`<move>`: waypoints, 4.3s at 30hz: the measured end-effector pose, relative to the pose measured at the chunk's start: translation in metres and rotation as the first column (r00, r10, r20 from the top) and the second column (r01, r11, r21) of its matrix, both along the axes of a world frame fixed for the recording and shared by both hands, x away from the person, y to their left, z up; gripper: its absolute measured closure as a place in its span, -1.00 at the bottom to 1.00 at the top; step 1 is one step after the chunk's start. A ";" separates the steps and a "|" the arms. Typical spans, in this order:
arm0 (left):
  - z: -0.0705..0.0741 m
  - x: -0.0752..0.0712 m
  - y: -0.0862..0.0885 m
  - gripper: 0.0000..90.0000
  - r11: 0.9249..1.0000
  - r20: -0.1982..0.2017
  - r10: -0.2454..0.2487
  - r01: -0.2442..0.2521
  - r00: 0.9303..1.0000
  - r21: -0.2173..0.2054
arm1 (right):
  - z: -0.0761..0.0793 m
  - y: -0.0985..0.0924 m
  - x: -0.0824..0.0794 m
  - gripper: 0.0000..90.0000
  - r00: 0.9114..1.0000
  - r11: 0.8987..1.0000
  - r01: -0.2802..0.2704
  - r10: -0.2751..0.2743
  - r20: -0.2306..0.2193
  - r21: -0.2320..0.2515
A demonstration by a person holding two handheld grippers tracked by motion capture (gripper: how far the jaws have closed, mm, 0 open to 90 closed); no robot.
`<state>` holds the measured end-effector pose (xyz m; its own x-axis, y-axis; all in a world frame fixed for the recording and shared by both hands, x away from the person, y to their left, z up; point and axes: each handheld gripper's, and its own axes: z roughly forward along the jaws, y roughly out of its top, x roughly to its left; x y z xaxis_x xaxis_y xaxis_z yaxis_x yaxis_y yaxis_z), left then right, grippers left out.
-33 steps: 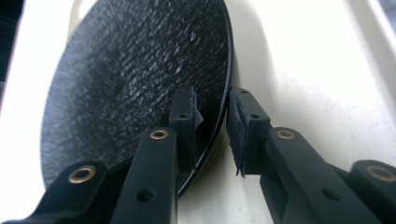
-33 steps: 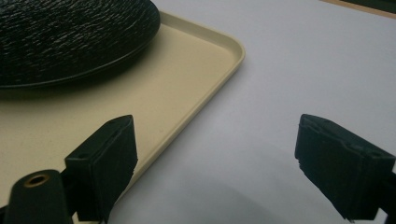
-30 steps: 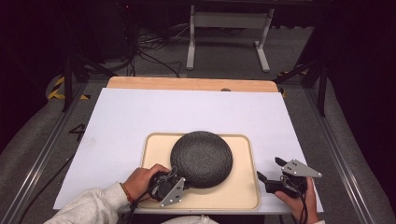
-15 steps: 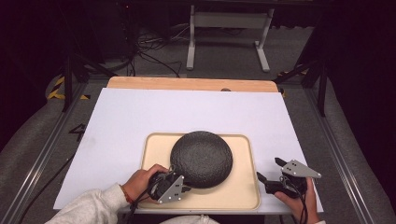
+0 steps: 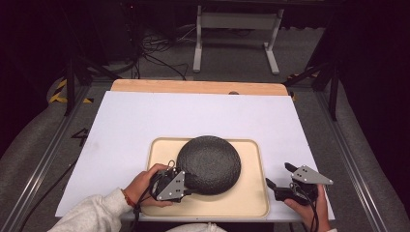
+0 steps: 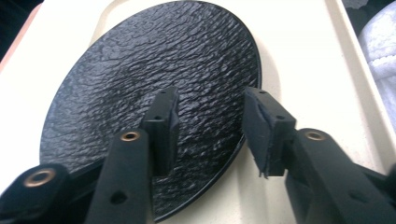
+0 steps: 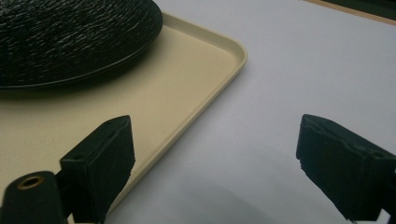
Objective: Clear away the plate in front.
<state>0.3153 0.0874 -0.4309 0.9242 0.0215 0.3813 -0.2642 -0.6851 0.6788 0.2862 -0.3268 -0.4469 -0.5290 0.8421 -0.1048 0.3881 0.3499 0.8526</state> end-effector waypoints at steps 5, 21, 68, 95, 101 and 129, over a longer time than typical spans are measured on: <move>0.003 0.005 0.003 -0.02 0.999 -0.008 0.041 -0.042 0.999 -0.018 | 0.001 0.001 0.000 -0.74 1.000 1.000 -0.002 0.002 0.004 0.001; 0.013 0.022 0.022 -0.70 0.986 -0.061 0.156 -0.159 0.986 -0.050 | 0.001 0.001 -0.001 -0.74 1.000 1.000 -0.004 0.004 0.008 -0.012; 0.004 0.056 0.136 -0.81 0.889 -0.106 0.434 -0.445 0.894 -0.106 | -0.001 0.000 0.000 -0.74 1.000 0.999 -0.011 0.011 0.007 -0.032; -0.027 0.039 0.186 -0.82 0.822 -0.328 0.481 -0.548 0.813 -0.155 | -0.001 -0.003 -0.002 -0.75 1.000 1.000 0.004 -0.004 0.018 -0.020; -0.029 0.038 0.179 -0.82 0.840 -0.313 0.468 -0.527 0.826 -0.134 | 0.000 -0.003 -0.002 -0.75 1.000 1.000 0.003 -0.003 0.018 -0.025; -0.025 0.033 0.176 -0.81 0.847 -0.282 0.461 -0.512 0.841 -0.142 | -0.001 0.002 -0.001 -0.75 1.000 0.999 -0.002 0.003 0.018 -0.047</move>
<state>0.3484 0.2631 -0.4563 0.8326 0.5451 0.0983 0.2461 -0.5230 0.8160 0.2849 -0.3251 -0.4477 -0.5290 0.8346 -0.1537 0.3716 0.3906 0.8422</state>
